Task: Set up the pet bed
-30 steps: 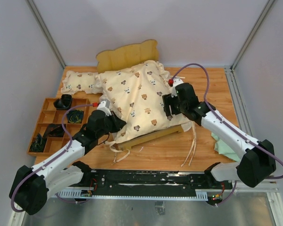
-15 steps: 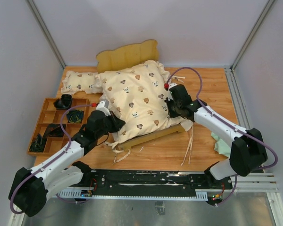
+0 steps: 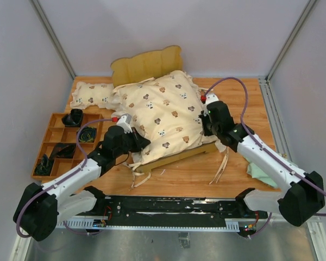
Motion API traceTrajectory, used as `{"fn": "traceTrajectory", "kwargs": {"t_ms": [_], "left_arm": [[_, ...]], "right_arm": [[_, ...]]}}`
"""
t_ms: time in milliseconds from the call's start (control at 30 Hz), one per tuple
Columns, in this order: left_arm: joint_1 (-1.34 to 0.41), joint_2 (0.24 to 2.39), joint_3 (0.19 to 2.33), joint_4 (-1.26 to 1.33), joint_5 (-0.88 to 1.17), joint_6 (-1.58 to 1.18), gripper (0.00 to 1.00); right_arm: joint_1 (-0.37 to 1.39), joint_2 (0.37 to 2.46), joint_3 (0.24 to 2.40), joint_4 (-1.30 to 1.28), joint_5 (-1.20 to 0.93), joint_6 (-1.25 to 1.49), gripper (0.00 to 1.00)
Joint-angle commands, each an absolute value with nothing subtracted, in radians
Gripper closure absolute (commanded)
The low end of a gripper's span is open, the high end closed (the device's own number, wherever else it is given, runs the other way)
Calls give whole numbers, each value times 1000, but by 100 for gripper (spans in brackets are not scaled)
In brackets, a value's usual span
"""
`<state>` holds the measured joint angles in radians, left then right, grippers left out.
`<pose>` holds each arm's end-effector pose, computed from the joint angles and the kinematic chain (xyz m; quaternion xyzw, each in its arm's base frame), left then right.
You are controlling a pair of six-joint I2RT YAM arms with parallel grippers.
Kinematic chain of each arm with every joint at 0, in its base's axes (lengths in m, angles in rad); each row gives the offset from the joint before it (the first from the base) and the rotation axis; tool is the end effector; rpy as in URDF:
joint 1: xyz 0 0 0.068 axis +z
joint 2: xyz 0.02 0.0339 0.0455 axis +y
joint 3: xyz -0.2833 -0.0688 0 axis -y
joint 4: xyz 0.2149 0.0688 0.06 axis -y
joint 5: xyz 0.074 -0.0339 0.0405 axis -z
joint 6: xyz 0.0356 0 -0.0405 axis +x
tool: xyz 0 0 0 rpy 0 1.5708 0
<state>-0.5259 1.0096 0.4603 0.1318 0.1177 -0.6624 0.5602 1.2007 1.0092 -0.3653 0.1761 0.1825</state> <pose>0.1569 -0.0959 0.2480 -0.0251 0.8371 -0.3455 0.4234 0.2003 0.1183 0.3380 -0.1215 0.8634 0.1039 0.4786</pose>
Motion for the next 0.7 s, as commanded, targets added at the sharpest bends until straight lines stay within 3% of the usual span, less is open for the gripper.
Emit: {"fn": "traceTrajectory", "kwargs": {"t_ms": [0, 33, 67, 133, 167, 300, 400, 533, 667], "left_arm": [[-526, 1043, 484, 140, 74, -644, 100], [-526, 1051, 499, 126, 63, -644, 97], [-526, 1057, 519, 100, 57, -642, 87], [-527, 1054, 579, 13, 40, -626, 55], [-526, 1045, 598, -23, 24, -618, 47], [-526, 969, 644, -153, -76, -604, 25], [-526, 902, 652, -212, -139, -594, 6], [-526, 828, 666, -268, -188, -570, 3], [-527, 780, 692, -324, -207, -533, 3]], "right_arm": [[549, 1244, 971, -317, 259, 141, 96], [549, 1259, 992, -336, 258, 146, 85], [548, 1272, 1022, -386, 260, 161, 73], [569, 1280, 1085, -498, 295, 181, 56], [589, 1269, 1103, -531, 324, 182, 49], [662, 1191, 1122, -594, 337, 250, 41], [672, 1117, 1069, -603, 331, 482, 34], [671, 1034, 986, -656, 336, 901, 42], [674, 966, 883, -669, 240, 1146, 43]]}}
